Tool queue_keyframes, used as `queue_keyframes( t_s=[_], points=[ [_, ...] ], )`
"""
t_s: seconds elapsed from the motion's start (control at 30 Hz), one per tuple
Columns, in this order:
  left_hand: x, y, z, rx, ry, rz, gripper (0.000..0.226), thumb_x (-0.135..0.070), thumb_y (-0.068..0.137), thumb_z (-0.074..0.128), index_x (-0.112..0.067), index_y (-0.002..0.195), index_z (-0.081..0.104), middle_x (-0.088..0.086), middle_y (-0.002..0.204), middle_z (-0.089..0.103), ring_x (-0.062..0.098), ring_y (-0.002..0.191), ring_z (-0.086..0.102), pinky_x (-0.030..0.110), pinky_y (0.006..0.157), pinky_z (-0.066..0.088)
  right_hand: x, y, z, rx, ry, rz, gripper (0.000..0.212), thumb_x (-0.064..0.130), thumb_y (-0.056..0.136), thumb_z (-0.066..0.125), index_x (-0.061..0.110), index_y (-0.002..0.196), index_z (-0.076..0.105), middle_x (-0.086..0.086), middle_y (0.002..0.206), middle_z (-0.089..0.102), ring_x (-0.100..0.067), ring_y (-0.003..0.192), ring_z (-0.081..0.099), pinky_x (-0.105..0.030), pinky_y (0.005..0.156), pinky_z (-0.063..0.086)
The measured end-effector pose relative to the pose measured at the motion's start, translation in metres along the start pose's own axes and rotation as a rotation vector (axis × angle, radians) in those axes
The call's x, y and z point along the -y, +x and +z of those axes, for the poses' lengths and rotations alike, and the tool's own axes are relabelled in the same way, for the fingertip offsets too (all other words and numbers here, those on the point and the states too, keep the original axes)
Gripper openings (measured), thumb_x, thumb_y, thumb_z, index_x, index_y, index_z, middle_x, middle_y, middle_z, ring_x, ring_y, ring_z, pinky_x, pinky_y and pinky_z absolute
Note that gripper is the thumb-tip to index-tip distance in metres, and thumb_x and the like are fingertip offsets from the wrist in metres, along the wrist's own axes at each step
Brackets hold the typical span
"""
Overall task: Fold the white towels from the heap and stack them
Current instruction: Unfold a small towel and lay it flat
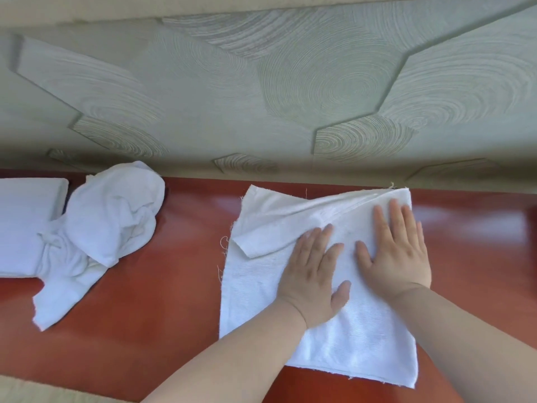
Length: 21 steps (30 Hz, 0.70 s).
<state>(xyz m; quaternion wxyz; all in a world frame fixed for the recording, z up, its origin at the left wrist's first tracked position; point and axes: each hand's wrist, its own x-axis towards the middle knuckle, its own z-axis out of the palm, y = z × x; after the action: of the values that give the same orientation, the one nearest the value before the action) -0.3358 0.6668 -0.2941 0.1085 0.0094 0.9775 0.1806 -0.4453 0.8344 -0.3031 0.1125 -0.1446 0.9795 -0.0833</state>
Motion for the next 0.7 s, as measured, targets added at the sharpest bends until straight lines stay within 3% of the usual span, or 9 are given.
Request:
queue_keyframes(
  t_s=[0.1, 0.2, 0.3, 0.4, 0.5, 0.63, 0.7],
  points=[
    [0.032, 0.006, -0.014, -0.181, -0.088, -0.232, 0.067, -0.041, 0.094, 0.053, -0.011, 0.153, 0.042, 0.014, 0.172, 0.015, 0.035, 0.159, 0.015, 0.055, 0.128, 0.014, 0.001, 0.001, 0.001, -0.004, -0.015, -0.006, 0.086, 0.064, 0.09, 0.034, 0.026, 0.165, 0.013, -0.002, 0.174, -0.001, -0.021, 0.16, -0.007, -0.045, 0.129, 0.003],
    [0.075, 0.015, -0.043, -0.299, 0.006, -0.256, 0.06, -0.036, 0.094, 0.053, -0.012, 0.149, 0.048, 0.017, 0.166, 0.032, 0.037, 0.15, 0.033, 0.058, 0.123, 0.021, 0.002, 0.001, -0.001, -0.03, 0.003, -0.004, 0.086, 0.063, 0.089, 0.037, 0.024, 0.164, 0.019, -0.004, 0.173, 0.005, -0.022, 0.16, -0.003, -0.045, 0.129, 0.004],
    [0.118, 0.03, -0.079, -0.425, 0.026, -0.305, 0.049, -0.036, 0.098, 0.05, -0.016, 0.141, 0.058, 0.008, 0.146, 0.057, 0.032, 0.125, 0.053, 0.049, 0.104, 0.038, 0.003, -0.001, -0.002, -0.042, -0.003, -0.005, 0.086, 0.062, 0.088, 0.038, 0.024, 0.164, 0.021, -0.004, 0.173, 0.006, -0.023, 0.16, 0.0, -0.045, 0.129, 0.004],
    [0.155, 0.051, -0.106, -0.205, -0.136, -0.425, 0.045, -0.037, 0.103, 0.051, -0.023, 0.146, 0.053, 0.0, 0.14, 0.06, 0.032, 0.126, 0.052, 0.048, 0.104, 0.043, 0.003, 0.0, -0.002, -0.038, -0.012, 0.002, 0.086, 0.062, 0.088, 0.038, 0.025, 0.164, 0.021, -0.002, 0.173, 0.005, -0.023, 0.16, -0.001, -0.045, 0.129, 0.004],
    [0.176, 0.065, -0.115, 0.028, -0.059, -0.295, 0.043, -0.036, 0.103, 0.057, -0.031, 0.145, 0.055, -0.007, 0.143, 0.056, 0.026, 0.133, 0.043, 0.042, 0.11, 0.035, 0.003, 0.0, -0.003, -0.041, -0.019, -0.003, 0.086, 0.061, 0.088, 0.039, 0.025, 0.164, 0.021, -0.002, 0.173, 0.006, -0.023, 0.16, 0.001, -0.046, 0.129, 0.007],
    [0.188, 0.073, -0.122, -0.048, -0.134, -0.156, 0.035, -0.008, 0.095, 0.055, -0.029, 0.121, 0.065, -0.008, 0.121, 0.061, 0.019, 0.113, 0.055, 0.042, 0.098, 0.048, 0.003, 0.0, -0.002, -0.048, -0.017, -0.004, 0.085, 0.06, 0.088, 0.04, 0.024, 0.164, 0.023, -0.004, 0.173, 0.008, -0.025, 0.159, 0.003, -0.047, 0.129, 0.008],
    [0.187, 0.07, -0.129, -0.048, -0.151, -0.135, 0.018, -0.019, 0.094, 0.061, -0.03, 0.108, 0.063, -0.011, 0.111, 0.056, 0.015, 0.098, 0.053, 0.039, 0.084, 0.05, 0.003, 0.0, -0.002, -0.051, -0.016, -0.005, 0.086, 0.06, 0.088, 0.04, 0.024, 0.163, 0.023, -0.004, 0.173, 0.008, -0.025, 0.159, 0.003, -0.047, 0.129, 0.008]
  ],
)
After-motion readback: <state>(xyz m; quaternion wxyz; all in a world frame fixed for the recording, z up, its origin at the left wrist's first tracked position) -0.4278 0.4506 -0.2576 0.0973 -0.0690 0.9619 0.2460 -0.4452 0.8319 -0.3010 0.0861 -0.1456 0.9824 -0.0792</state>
